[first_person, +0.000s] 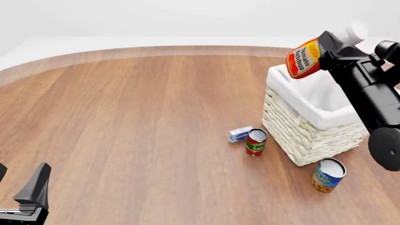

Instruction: Pick up the ketchup, and put it in the basket.

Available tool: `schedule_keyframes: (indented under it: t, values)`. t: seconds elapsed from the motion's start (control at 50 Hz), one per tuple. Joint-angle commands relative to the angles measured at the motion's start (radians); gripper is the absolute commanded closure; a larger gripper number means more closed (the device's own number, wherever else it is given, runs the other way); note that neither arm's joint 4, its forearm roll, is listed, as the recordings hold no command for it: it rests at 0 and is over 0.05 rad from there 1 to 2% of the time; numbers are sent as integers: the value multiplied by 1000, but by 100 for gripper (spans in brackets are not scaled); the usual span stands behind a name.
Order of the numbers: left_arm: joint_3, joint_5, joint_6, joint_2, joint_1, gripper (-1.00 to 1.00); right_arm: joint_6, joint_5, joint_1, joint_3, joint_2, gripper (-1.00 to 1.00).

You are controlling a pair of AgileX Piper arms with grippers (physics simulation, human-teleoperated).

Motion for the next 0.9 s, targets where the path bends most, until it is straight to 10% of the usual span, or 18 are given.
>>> schedule_keyframes:
  t: [0.02, 0.9]
  values:
    - [0, 0, 0, 0, 0, -100, 30, 4, -90, 39, -73, 100]
    - [0, 0, 0, 0, 0, -100, -120, 116, -169, -21, 39, 100]
